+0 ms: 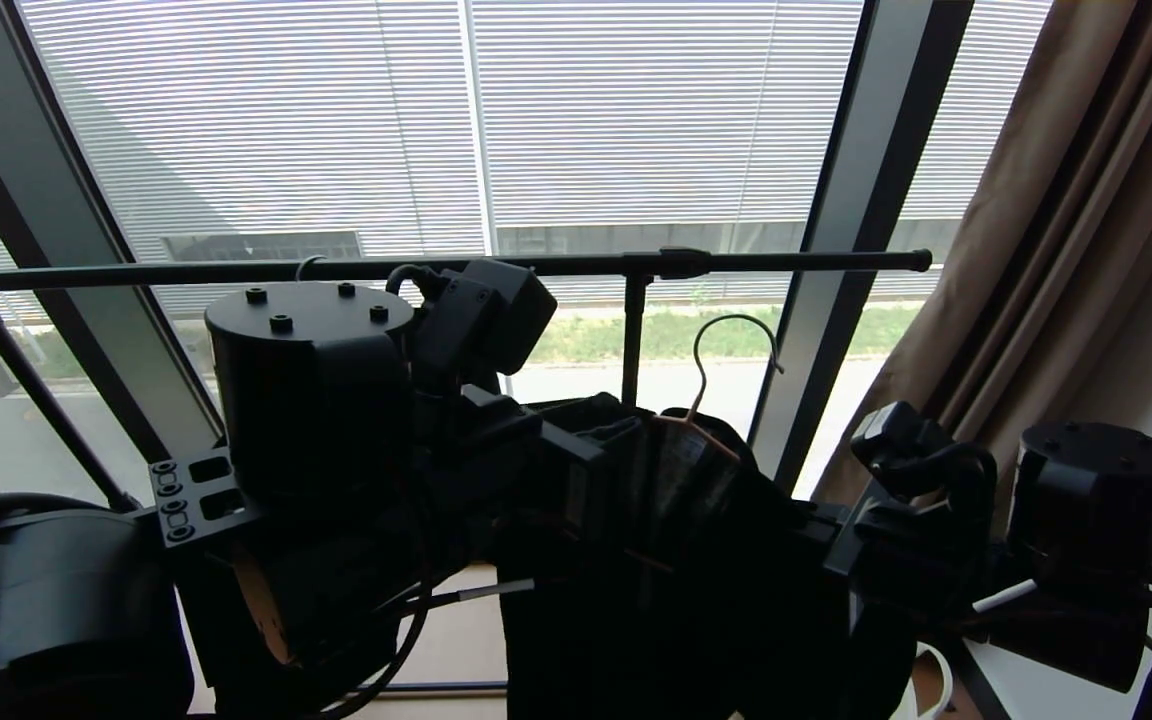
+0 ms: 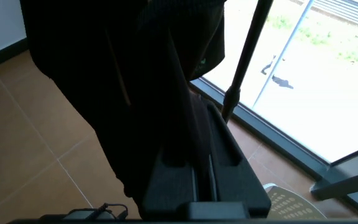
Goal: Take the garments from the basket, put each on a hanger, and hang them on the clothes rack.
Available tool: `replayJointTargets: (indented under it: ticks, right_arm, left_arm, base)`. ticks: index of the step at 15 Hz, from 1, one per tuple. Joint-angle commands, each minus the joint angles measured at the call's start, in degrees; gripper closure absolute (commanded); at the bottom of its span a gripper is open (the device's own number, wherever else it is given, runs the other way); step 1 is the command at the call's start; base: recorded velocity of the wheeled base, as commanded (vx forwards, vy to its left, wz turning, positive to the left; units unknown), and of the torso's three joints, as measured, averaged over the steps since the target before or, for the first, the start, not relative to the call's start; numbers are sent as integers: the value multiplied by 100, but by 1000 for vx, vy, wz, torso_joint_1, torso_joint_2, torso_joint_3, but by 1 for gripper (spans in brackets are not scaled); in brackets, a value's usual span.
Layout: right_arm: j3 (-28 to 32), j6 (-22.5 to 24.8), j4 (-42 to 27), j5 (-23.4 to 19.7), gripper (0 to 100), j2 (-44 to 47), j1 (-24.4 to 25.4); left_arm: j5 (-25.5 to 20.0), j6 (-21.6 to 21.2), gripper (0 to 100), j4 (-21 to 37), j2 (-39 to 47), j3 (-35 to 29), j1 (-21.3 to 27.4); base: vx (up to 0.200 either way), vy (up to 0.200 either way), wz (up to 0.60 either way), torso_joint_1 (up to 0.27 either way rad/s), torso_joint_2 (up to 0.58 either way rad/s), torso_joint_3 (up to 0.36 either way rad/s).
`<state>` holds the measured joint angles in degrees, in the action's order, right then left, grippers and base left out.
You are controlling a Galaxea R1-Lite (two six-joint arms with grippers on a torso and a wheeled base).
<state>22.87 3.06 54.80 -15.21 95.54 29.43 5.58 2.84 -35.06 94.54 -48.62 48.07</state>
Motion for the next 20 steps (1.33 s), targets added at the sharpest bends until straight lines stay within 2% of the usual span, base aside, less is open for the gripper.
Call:
replayJointTargets:
  ticks: [1,3,6,8,9,10,12,14,17,19,20]
  right_arm:
    - [-11,2,13,10,100,-9,2]
    - [-11,2,13,18,100,0,-34]
    - [-2,46,13,-131,100,-35,-456]
    - [-11,300,5,-597,100,-35,-869]
    - [-72,599,-4,-1142,100,-44,-1220]
    - [-107,749,-4,-1449,100,-44,-1422]
    - [-134,854,-22,-1854,100,-26,-1589]
    - [-186,872,-22,-2038,100,-35,-1598]
    - [-239,872,-4,-2337,100,-88,-1607]
    - [-265,863,-22,-2812,100,-211,-1747]
    - [-283,863,-30,-2926,100,-264,-1774]
  left_arm:
    - [13,6,0,26,-58,10,-17]
    - [4,-12,0,43,-129,133,-78]
    - [-172,-99,0,-10,-463,704,-474]
    - [-919,-135,0,-150,-858,1293,-922]
    - [-1666,-337,0,-300,-1166,1794,-1397]
    - [-1982,-530,0,-370,-1333,2067,-1704]
    - [-2413,-609,0,-396,-1456,2286,-2223]
    - [-2817,-609,0,-388,-1447,2366,-2522]
    - [-3424,-627,0,-388,-1341,2506,-2759]
    - [-3801,-759,0,-388,-1122,2559,-2838]
    - [-3810,-767,0,-396,-937,2541,-2838]
  base:
    - [0,0,0,0,0,0]
    - [0,0,0,0,0,0]
    - [0,0,0,0,0,0]
    - [0,0,0,0,0,0]
    - [0,0,0,0,0,0]
    - [0,0,0,0,0,0]
    - [0,0,0,0,0,0]
    - [0,0,0,0,0,0]
    - [0,0,0,0,0,0]
    - [0,0,0,0,0,0]
    - [0,0,0,0,0,0]
